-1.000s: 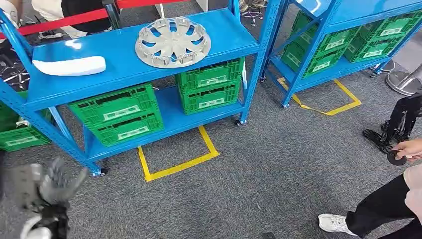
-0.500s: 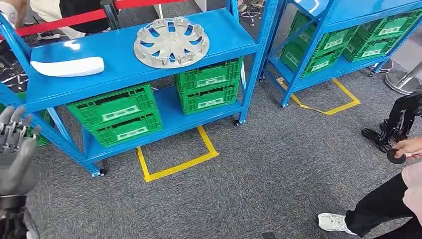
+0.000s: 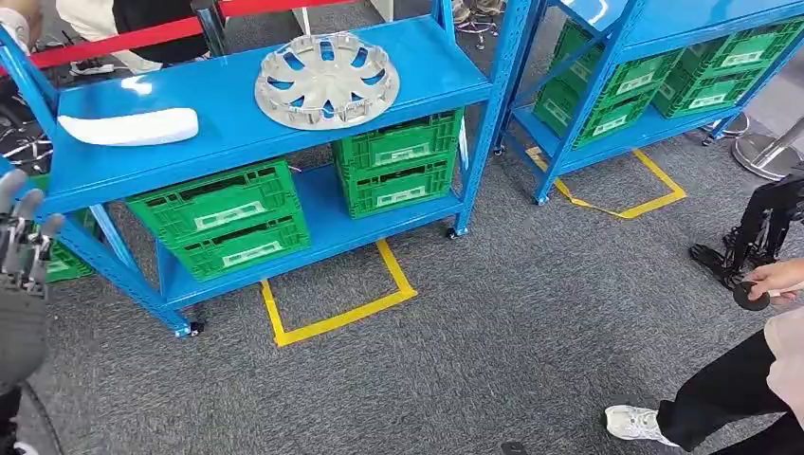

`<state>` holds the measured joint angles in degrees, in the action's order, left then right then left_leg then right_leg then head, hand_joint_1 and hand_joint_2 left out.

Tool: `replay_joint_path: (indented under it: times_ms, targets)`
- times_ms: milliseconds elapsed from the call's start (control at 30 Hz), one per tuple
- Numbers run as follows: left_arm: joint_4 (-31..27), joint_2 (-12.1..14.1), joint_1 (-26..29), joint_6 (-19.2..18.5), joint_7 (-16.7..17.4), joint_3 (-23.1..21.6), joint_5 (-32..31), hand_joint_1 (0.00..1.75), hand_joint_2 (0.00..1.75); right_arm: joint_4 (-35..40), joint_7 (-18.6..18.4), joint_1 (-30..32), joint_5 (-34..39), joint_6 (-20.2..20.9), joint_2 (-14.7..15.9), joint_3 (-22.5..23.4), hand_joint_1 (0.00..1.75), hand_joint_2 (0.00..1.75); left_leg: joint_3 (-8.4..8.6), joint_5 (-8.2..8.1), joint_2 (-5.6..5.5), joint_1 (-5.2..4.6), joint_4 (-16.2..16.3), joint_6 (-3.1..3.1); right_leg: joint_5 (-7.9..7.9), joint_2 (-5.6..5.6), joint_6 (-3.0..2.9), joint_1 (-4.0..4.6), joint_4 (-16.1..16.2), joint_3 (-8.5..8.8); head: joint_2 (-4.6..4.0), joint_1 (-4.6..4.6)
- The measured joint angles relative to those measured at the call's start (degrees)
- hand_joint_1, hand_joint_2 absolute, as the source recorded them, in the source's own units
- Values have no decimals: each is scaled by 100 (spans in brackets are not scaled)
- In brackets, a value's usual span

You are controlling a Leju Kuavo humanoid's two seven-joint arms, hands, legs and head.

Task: Take the parts from the cabinet and place them on the table.

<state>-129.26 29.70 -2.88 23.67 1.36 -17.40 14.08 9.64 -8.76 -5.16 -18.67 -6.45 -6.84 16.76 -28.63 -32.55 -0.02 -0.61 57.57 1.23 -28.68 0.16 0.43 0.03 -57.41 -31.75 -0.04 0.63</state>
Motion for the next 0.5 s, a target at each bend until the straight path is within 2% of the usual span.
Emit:
replay_joint_path:
  times_ms: [267, 500]
  targets:
    - [-208, -52, -214, -133, 0, -278, -87, 0, 0, 0, 42, -4, 2, 2, 0, 0, 0, 175, -1, 0, -15, 0, 0, 0, 0, -2, 0, 0, 0, 0, 0, -2]
    - [-214, -79, -363, -94, -15, -376, -85, 0, 0, 0, 92, -9, 2, 11, 2, 0, 0, 175, -2, 0, -29, 0, 0, 0, 0, -8, 0, 0, 0, 1, 0, -4]
